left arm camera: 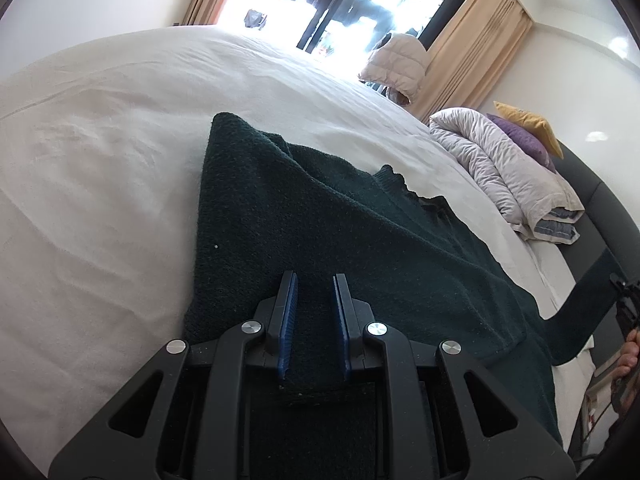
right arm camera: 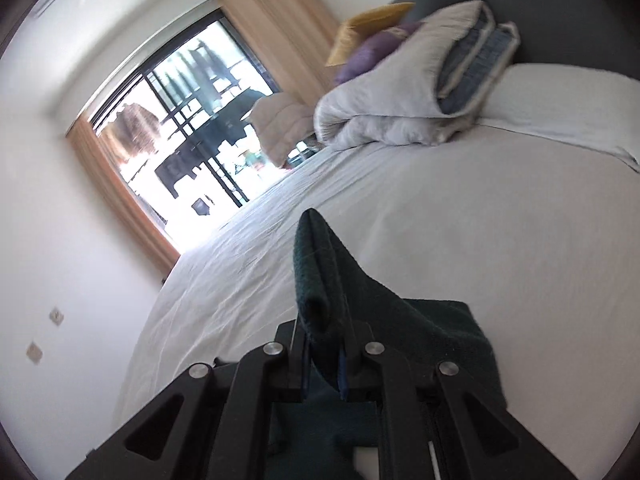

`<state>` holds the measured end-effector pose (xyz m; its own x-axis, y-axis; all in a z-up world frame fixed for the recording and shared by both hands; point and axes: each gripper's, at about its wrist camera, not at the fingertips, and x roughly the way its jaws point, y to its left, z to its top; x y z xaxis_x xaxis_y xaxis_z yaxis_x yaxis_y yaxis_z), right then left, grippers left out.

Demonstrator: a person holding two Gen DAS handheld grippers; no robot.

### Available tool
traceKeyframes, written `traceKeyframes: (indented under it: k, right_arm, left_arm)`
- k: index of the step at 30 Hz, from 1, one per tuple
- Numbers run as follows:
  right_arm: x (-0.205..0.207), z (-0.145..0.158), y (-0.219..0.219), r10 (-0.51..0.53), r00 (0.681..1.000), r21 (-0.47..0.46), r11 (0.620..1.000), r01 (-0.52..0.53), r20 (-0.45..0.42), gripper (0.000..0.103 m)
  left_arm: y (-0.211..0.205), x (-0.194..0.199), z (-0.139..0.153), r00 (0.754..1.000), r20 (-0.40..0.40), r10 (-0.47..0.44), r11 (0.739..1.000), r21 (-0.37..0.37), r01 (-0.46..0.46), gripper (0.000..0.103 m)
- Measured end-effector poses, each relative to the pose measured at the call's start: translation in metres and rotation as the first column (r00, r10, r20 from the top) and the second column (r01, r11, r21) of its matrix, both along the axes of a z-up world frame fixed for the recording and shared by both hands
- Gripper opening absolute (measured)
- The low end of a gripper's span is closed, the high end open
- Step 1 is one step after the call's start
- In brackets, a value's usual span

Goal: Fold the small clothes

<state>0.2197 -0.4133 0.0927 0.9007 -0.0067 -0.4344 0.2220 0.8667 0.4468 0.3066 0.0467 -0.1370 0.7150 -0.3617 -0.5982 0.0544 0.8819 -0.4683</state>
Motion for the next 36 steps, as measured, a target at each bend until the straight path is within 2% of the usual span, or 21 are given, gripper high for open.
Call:
traceKeyframes:
  k: [2, 4, 6, 11, 21, 26, 31, 36]
  right_arm:
    - [0.019, 0.003, 0.059, 0.094, 0.996, -0.090, 0.991, -0.095, -0.011, 0.011]
    - [0.038, -0.002, 0.117, 0.189, 0.981, -0.164, 0.967, -0.193, -0.038, 0.011]
    - [0.057, -0.013, 0.164, 0.265, 0.962, -0.195, 0.942, -0.274, -0.071, 0.011]
    - [0.086, -0.046, 0.234, 0.342, 0.926, -0.237, 0.897, -0.373, -0.162, 0.011]
    - [0.083, -0.069, 0.262, 0.356, 0.909, -0.280, 0.869, -0.407, -0.218, 0.012]
    - [0.083, -0.065, 0.288, 0.397, 0.897, -0.299, 0.847, -0.440, -0.195, 0.012]
    - [0.087, -0.069, 0.317, 0.438, 0.877, -0.323, 0.816, -0.479, -0.195, 0.013]
    - [0.091, -0.081, 0.331, 0.451, 0.866, -0.316, 0.807, -0.499, -0.215, 0.014]
  left_arm:
    - [0.001, -0.001, 0.000, 1.000, 0.003, -0.001, 1.000, -0.016, 0.001, 0.017]
    - [0.005, -0.001, -0.001, 1.000, 0.006, -0.002, 0.999, -0.035, 0.002, 0.017]
    - [0.007, -0.002, -0.002, 1.000, 0.008, -0.003, 0.998, -0.057, 0.003, 0.018]
    - [0.013, -0.003, -0.004, 1.000, 0.013, -0.005, 0.995, -0.104, 0.006, 0.018]
    - [0.026, -0.010, -0.007, 0.999, 0.032, 0.004, 0.978, -0.208, 0.003, 0.018]
    - [0.042, -0.017, -0.012, 0.999, 0.040, 0.037, 0.953, -0.303, -0.023, 0.018]
    - [0.055, -0.019, -0.014, 0.998, 0.047, 0.051, 0.936, -0.350, -0.032, 0.018]
    - [0.067, -0.028, -0.016, 0.995, 0.062, 0.082, 0.916, -0.399, -0.051, 0.018]
